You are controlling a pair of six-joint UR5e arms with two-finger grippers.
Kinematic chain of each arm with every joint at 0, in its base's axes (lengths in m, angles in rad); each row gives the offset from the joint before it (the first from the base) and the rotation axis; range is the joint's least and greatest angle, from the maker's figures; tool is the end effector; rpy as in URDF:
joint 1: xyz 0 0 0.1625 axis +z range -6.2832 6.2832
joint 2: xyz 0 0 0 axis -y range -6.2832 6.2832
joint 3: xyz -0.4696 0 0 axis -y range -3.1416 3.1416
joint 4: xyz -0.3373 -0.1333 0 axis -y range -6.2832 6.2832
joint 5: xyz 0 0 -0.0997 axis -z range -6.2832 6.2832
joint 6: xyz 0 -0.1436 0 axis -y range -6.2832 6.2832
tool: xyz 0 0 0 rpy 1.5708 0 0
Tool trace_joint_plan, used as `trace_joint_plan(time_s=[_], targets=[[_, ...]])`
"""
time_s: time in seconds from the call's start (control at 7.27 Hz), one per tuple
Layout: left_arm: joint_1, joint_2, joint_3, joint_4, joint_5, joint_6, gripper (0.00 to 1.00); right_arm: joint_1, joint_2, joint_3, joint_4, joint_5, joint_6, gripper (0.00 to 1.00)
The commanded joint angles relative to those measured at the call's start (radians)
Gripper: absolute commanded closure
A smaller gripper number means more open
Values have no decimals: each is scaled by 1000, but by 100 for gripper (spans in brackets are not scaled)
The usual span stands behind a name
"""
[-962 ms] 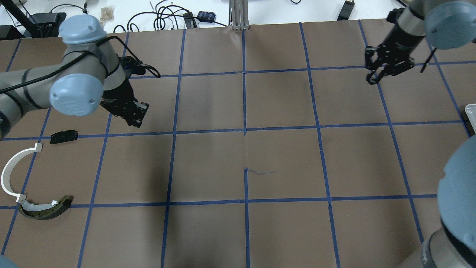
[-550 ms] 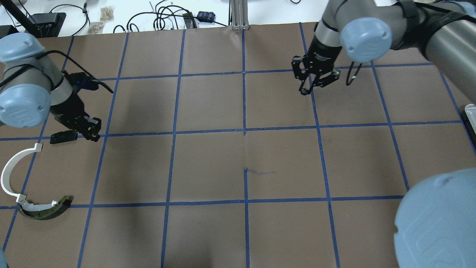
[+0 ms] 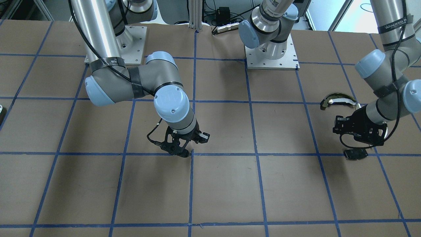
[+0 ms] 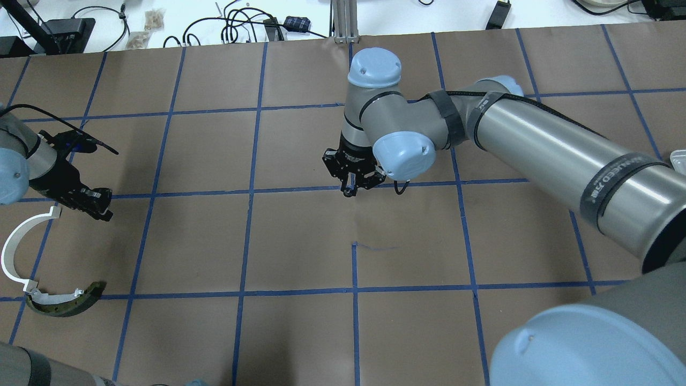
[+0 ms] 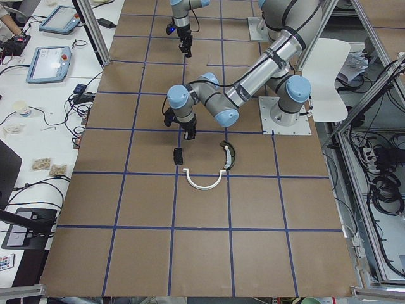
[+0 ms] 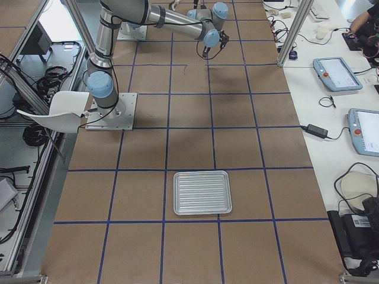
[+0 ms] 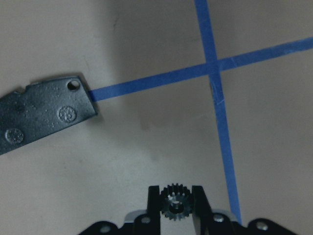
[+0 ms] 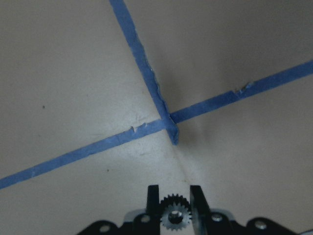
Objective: Place bearing gear from tray to pile
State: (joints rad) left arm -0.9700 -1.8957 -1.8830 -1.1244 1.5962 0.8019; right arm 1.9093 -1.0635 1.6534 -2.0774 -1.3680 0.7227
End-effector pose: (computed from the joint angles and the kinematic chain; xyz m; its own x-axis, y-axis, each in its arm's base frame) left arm 0.1710 -0.4789 0.2470 -0.9742 0.1919 0.1189 0.2086 0.9665 0.1497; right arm 0.3510 -0.5084 0.2369 -0.9160 0.3896 -0.0955 0.3666 0.9097 0.1952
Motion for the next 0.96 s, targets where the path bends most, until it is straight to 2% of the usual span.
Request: trace_joint_plan(time_s=[0.0,0.14,0.28,0.55,0.69,0.83], targets=[[13,-26,10,32,1,-9,35,17,2,60,-56,1,18,100],[13,-23,13,37,-1,-9,8,17,-7,59,-56,0,29,70],[-12,7,15,34,-7,-21,5,16,-10,49,-58,-3,17,1],[-77,64,60,12,-1,-39,5,-22,-38,23,-43,-9,12,0],[-155,101,100,-82,1,-128,5,-64,-52,19,-43,-7,12,0],[-247,122,116,-109,-2,-286,5,-129,-79,8,-20,-6,-30,0]])
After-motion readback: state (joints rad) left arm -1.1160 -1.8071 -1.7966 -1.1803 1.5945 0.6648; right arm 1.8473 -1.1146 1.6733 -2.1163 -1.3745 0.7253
